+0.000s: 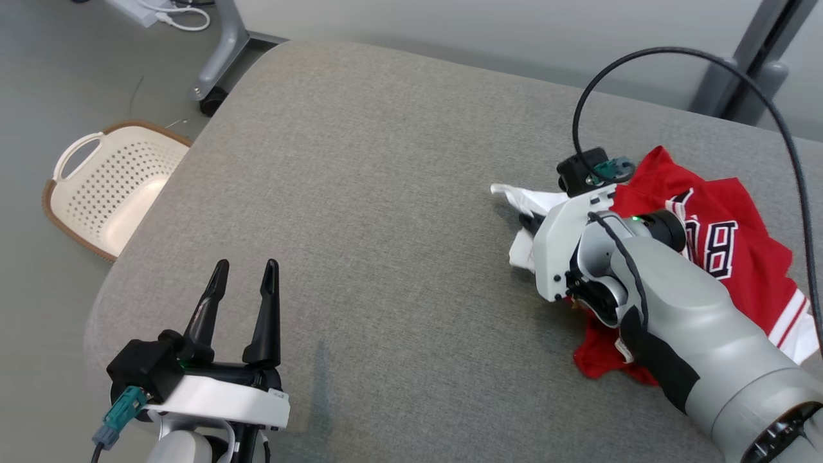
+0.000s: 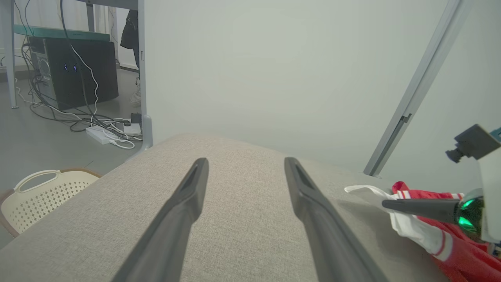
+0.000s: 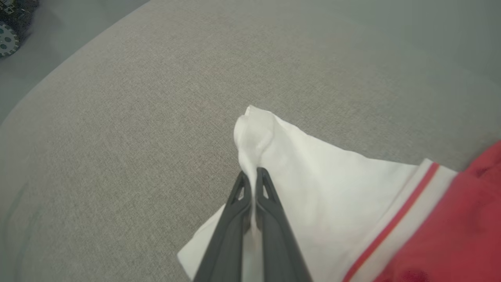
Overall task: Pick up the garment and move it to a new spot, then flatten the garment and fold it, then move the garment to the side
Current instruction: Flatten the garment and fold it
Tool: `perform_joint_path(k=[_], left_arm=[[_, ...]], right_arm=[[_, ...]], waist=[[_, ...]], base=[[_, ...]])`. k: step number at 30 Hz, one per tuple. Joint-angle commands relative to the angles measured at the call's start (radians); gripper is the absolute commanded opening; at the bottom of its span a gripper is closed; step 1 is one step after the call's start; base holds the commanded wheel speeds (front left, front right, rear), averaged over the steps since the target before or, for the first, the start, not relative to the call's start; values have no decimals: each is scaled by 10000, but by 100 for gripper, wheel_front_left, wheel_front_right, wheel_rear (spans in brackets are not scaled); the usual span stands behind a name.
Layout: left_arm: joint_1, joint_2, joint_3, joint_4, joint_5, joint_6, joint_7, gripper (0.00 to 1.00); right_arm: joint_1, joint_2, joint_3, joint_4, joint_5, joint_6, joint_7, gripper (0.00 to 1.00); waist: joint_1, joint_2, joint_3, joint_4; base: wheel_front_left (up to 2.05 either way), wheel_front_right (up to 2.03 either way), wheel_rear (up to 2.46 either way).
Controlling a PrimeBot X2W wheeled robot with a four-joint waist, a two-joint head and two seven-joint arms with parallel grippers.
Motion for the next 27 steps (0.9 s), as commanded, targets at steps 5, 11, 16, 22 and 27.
perform_joint_path(k=[5, 11, 16, 22, 27], left_arm=[[160, 41, 313, 9, 385, -125, -3, 100], [395, 34, 476, 77, 664, -233, -4, 100], [558, 33, 561, 77, 792, -288, -4, 100], [634, 34, 626, 146, 817, -342, -4, 100], [695, 37, 596, 189, 894, -371, -4, 100]], right_arm=[[-297, 58, -318, -886, 512, 3, -1989, 0], [488, -462, -525, -2287, 850, 3, -3863, 0], [1242, -1181, -1031, -3493, 935, 3, -4242, 0], [2974, -2379, -2960, -5550, 188, 5, -4296, 0], [5103, -2582, -4557, -7128, -121, 5, -4293, 0]], waist=[[0, 0, -551, -1228], [0, 0, -990, -2368], [0, 0, -1152, -3070], [0, 0, -1282, -4017], [0, 0, -1349, -4539]], base=[[0, 0, 0], [0, 0, 0], [0, 0, 0], [0, 0, 0], [0, 0, 0]])
